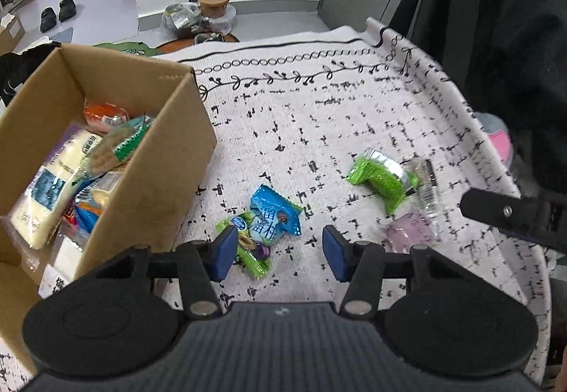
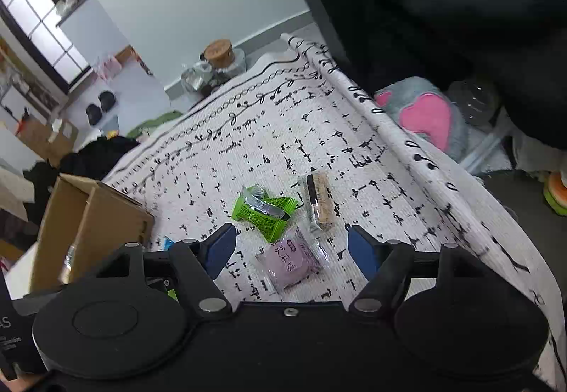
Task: Organize snacks
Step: 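Grasp the blue packet with the left tool while the right tool grasps the beige stick snack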
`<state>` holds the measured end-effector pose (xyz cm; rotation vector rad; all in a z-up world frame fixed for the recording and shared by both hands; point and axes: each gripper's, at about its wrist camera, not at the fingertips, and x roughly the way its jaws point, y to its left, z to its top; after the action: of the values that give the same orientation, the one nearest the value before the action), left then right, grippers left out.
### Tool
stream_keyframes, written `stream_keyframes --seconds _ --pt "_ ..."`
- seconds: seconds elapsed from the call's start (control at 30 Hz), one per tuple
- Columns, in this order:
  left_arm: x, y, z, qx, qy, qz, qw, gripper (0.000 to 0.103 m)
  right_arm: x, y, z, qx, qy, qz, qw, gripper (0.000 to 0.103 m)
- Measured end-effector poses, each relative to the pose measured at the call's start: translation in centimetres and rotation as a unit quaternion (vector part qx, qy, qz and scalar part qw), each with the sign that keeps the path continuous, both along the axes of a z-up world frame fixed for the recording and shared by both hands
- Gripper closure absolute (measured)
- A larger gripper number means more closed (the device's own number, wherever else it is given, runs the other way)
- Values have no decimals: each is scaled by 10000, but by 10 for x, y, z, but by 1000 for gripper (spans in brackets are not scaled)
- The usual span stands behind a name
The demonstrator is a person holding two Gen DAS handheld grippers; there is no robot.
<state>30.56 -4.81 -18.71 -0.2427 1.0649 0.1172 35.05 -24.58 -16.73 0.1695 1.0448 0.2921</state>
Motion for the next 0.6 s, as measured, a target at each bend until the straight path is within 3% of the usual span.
stream_keyframes --seconds 0.27,0.4,0.6 --pt "15 2 -22 17 219 32 9998 51 18 3 -18 -122 218 -44 9997 37" --pt "23 0 -31 47 278 27 9996 66 23 2 -27 -122 355 -67 9993 44" --pt "34 -7 -28 25 234 -95 9997 74 34 -4 -36 -76 452 -213 9987 52"
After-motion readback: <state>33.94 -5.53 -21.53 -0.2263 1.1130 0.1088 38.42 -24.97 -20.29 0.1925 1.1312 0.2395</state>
